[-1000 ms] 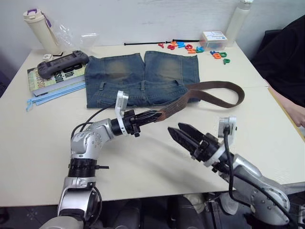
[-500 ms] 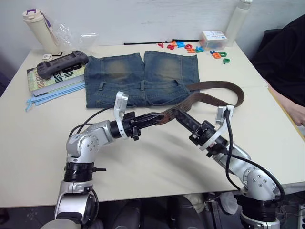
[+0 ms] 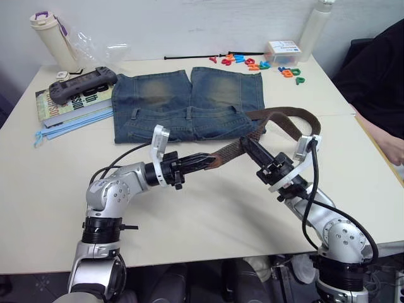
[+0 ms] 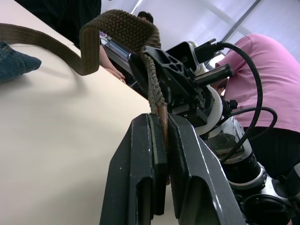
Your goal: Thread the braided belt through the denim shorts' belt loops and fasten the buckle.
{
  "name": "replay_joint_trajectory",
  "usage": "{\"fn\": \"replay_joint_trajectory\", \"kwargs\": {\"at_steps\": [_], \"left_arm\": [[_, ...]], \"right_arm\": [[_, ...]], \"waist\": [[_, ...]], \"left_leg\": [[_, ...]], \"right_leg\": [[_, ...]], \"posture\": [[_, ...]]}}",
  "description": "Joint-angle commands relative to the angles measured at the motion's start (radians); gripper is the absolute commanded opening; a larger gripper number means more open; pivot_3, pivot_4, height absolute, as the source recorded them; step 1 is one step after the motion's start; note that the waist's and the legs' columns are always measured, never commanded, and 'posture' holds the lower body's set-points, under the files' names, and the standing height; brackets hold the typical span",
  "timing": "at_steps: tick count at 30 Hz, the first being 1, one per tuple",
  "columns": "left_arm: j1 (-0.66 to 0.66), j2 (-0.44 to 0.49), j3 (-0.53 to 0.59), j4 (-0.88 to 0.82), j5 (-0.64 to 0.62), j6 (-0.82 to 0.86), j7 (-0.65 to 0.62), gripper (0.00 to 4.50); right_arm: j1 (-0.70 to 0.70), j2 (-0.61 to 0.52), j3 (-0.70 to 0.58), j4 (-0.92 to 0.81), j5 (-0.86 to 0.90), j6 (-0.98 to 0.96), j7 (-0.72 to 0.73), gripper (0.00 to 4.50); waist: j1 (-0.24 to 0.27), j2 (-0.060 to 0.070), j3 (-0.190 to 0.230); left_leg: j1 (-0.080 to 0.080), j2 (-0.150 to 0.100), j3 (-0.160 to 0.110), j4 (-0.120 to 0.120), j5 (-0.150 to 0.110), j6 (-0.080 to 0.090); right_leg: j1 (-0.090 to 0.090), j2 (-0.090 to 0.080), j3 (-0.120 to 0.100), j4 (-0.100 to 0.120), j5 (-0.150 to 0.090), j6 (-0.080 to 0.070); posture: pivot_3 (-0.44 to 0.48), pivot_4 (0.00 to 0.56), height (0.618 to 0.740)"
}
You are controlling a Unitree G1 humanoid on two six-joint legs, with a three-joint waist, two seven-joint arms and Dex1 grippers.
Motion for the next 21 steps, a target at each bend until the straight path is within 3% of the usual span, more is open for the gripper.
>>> {"fn": "replay_joint_trajectory", "kwargs": {"at_steps": [1,5,6,9,12,16,19,21], "left_arm": [[-0.007,0.014,-0.014,-0.024,0.003,-0.02,0.001,0.0],[-0.007,0.021,-0.024,-0.021,0.022,-0.056,0.007,0.0],[-0.007,0.024,-0.028,-0.02,0.03,-0.071,0.003,0.93],[-0.011,0.044,-0.047,-0.012,0.086,-0.139,0.004,2.26],[-0.041,0.092,-0.074,0.086,0.205,-0.277,-0.017,3.27],[-0.141,0.127,-0.124,0.312,0.381,-0.556,-0.038,3.27],[-0.245,0.13,-0.221,0.552,0.641,-0.932,0.087,3.27],[-0.309,0.109,-0.235,0.685,0.716,-1.079,0.166,3.27]], "right_arm": [[-0.014,0.002,-0.017,-0.04,0.003,-0.032,-0.002,0.1],[-0.013,0.007,-0.019,-0.042,-0.011,-0.042,-0.019,0.1],[-0.012,0.011,-0.023,-0.042,-0.016,-0.049,-0.03,0.0],[-0.008,0.022,-0.038,-0.049,-0.018,-0.077,-0.061,0.0],[0.007,0.023,-0.061,-0.067,-0.024,-0.108,-0.114,0.0],[0.028,0.03,-0.075,-0.102,-0.02,-0.134,-0.186,0.0],[0.045,0.027,-0.084,-0.118,-0.016,-0.144,-0.235,0.0],[0.053,0.025,-0.092,-0.134,-0.001,-0.154,-0.252,0.0]], "waist": [[0.0,0.0,0.0],[0.0,0.0,0.0],[0.0,0.0,0.0],[0.0,0.0,0.0],[0.003,0.0,0.0],[0.005,0.0,0.0],[0.008,0.0,0.0],[0.009,0.0,0.0]], "left_leg": [[0.0,0.0,0.0,0.0,0.0,0.0],[0.0,0.0,0.0,0.0,0.0,0.0],[0.0,0.0,0.0,0.0,0.0,0.0],[0.0,0.0,0.0,0.0,0.0,0.0],[0.0,0.0,0.0,0.0,0.0,0.0],[0.0,0.0,0.001,0.0,0.0,0.0],[-0.001,-0.001,0.001,0.0,0.0,0.0],[-0.001,-0.001,0.001,0.0,0.0,0.001]], "right_leg": [[0.0,0.0,0.0,0.0,0.0,0.0],[0.0,0.0,0.0,0.0,0.0,0.0],[0.0,0.0,0.0,0.0,0.0,0.0],[0.0,0.0,0.0,0.0,0.0,0.0],[0.0,0.0,0.0,0.0,0.0,0.0],[-0.001,0.0,0.001,0.0,0.0,0.0],[-0.001,-0.001,0.0,0.0,0.0,0.0],[-0.001,-0.001,0.0,0.0,0.0,0.0]], "posture": [[0.0,0.15,0.659],[0.0,0.15,0.659],[0.0,0.15,0.659],[0.0,0.15,0.659],[0.0,0.15,0.659],[0.0,0.15,0.659],[0.0,0.15,0.659],[0.0,0.15,0.659]]}}
